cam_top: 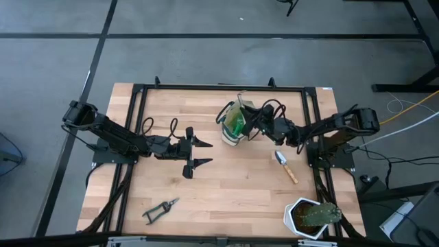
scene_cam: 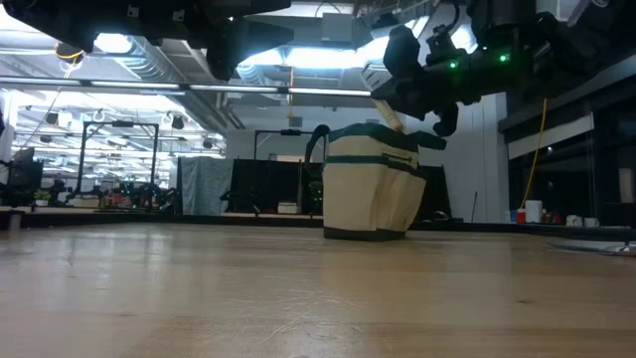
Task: Pick & Place Garden tools in Gardening bag
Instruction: Put the hand rake into the gardening bag, then put the trowel into the gardening bag
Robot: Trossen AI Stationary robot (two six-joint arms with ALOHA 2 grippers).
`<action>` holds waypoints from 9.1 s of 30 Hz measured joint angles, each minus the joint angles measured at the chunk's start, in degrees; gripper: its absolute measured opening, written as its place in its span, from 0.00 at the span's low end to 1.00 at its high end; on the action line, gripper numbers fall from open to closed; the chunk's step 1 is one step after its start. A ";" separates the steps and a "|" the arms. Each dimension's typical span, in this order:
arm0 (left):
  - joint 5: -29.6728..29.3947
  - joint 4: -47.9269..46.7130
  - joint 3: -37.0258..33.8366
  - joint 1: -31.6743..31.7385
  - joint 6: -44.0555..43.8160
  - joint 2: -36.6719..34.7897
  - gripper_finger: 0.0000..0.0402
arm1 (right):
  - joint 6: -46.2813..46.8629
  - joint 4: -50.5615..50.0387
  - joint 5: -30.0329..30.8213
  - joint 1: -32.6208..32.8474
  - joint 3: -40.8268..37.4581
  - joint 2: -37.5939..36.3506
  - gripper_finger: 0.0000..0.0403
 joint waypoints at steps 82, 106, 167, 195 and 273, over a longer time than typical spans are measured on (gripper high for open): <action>0.00 0.00 0.00 -0.02 0.00 -0.02 0.62 | -2.45 -75.32 -62.96 10.32 27.98 -2.03 0.54; -0.02 -0.01 0.00 -0.01 0.00 -0.02 0.62 | 26.17 -117.93 -43.89 13.63 27.96 -2.03 0.54; -0.02 -0.02 0.00 -0.01 0.00 -0.02 0.62 | 36.22 -107.79 -43.08 21.12 7.52 -2.08 0.47; 0.00 -0.01 0.00 -0.01 0.00 -0.02 0.62 | 38.31 -105.77 -41.73 21.19 7.56 -2.05 0.21; 0.00 -0.02 0.00 -0.02 0.00 -0.02 0.62 | -0.89 -31.08 -34.59 30.92 11.23 8.56 0.21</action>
